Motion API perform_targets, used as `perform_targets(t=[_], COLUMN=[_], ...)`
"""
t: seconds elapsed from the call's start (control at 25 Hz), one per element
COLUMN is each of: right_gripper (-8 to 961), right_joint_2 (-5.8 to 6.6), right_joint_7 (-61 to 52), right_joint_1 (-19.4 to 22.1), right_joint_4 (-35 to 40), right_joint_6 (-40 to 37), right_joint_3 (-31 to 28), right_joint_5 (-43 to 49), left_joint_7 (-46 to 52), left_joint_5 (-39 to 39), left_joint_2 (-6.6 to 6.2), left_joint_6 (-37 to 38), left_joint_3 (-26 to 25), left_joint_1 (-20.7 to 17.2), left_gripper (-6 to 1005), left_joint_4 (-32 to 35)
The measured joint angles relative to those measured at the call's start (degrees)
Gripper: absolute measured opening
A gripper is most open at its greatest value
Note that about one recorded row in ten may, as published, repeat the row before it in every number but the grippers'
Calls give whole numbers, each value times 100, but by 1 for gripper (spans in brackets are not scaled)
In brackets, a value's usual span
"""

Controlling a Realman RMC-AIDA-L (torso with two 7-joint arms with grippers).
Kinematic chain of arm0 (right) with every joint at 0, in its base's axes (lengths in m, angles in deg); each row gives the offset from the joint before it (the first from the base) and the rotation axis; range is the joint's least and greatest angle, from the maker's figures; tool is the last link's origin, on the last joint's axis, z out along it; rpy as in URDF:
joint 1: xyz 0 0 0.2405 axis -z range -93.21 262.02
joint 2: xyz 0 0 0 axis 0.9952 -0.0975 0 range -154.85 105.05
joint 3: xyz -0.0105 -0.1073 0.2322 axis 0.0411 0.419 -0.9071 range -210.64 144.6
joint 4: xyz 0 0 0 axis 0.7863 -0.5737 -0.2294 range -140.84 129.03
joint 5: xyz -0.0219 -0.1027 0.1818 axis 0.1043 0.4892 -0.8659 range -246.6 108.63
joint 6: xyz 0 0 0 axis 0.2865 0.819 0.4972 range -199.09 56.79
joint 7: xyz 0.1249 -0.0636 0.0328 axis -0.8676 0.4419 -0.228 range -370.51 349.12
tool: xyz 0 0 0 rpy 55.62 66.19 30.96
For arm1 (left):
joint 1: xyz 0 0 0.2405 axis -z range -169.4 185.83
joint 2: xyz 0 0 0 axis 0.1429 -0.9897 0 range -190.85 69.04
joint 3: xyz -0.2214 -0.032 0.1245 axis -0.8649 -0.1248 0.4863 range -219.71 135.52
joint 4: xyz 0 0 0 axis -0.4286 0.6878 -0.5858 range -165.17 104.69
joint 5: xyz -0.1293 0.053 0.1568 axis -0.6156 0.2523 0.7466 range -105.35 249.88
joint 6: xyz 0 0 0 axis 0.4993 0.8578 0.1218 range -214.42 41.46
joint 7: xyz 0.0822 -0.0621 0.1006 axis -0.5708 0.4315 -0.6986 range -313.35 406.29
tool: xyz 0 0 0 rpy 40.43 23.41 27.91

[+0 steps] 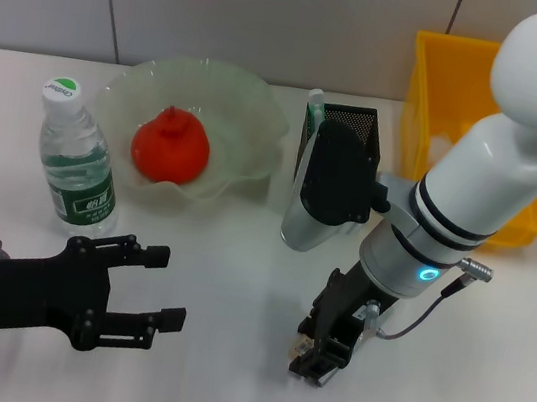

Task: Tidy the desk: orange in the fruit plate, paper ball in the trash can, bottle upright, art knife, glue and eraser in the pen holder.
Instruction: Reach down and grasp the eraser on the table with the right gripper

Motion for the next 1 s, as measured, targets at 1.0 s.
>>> perform_targets(t=[1.0], right_gripper=[316], right_joint_2=[64], right_joint_7=[-18], right_joint_1=[6], right_joint_4=[283], right_joint_6=[-279], right_joint_3=[-840], right_joint_5=[-91], left_joint_7=[2], left_joint_5=[-75], left_joint_2=[2], left_joint_6=[13], left_joint_3=[-2], left_joint_1=[-1], left_gripper=[813], left_joint_4=[2])
